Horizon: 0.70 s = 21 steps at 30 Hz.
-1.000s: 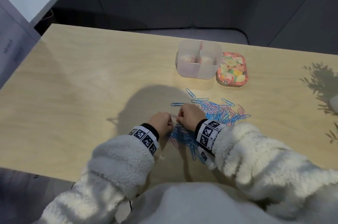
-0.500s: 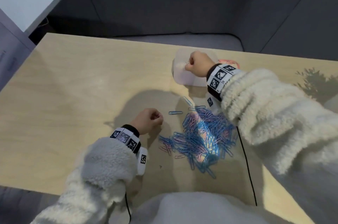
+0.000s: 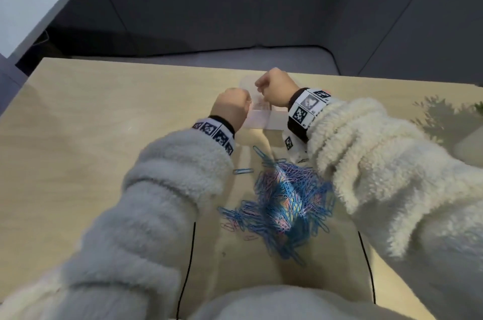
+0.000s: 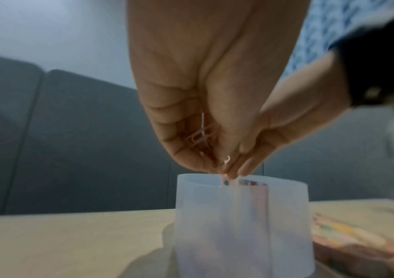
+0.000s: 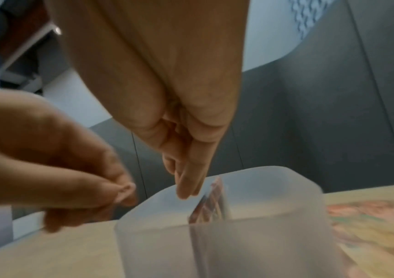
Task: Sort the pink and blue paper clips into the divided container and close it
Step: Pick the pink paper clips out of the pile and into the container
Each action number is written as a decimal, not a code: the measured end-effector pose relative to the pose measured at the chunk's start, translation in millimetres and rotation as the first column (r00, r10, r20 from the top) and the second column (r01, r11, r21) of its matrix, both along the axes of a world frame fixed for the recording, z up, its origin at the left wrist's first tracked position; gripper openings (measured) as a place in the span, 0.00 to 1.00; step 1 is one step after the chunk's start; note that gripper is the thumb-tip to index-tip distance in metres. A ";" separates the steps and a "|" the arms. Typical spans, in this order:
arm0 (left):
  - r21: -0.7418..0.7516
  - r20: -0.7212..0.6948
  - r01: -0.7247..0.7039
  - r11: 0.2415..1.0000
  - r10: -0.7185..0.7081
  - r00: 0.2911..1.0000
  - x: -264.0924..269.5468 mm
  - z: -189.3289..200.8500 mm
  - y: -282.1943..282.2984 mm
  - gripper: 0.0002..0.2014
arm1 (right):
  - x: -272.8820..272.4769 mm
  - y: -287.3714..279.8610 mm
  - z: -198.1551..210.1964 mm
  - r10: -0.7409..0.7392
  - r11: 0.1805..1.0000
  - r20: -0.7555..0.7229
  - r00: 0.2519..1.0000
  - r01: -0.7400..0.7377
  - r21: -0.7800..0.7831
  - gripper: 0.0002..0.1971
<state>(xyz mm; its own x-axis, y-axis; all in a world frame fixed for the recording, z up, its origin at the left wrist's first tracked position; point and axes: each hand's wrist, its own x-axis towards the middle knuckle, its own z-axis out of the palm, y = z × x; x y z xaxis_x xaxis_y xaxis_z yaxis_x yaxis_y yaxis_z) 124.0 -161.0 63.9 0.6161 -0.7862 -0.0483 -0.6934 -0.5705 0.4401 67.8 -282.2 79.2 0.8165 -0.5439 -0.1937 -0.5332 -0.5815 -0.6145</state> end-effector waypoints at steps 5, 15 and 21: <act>0.227 0.167 0.130 0.965 -0.170 0.971 4.7 -3.0 -42.6 0.13 | -47.4 -0.3 2.3 -0.121 0.988 0.249 0.961 0.092 0.124 0.17; -0.089 0.243 0.209 0.974 -0.182 0.953 -12.3 -9.9 -20.5 0.11 | -143.0 15.4 -67.5 0.116 0.992 -0.127 0.985 -0.109 0.066 0.11; 0.056 0.084 0.229 0.972 -0.234 0.969 -78.4 -51.7 37.1 0.08 | -168.5 33.4 -82.6 0.286 0.944 -0.159 0.945 -0.306 -0.122 0.17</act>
<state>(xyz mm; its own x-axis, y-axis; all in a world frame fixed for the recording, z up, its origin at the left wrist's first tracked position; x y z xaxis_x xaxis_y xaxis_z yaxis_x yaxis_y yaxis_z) 45.6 -123.9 12.2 0.4211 -0.9061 -0.0402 -0.8442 -0.4077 0.3481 -100.7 -248.9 -3.4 0.9158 -0.3119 -0.2531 -0.3966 -0.8021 -0.4465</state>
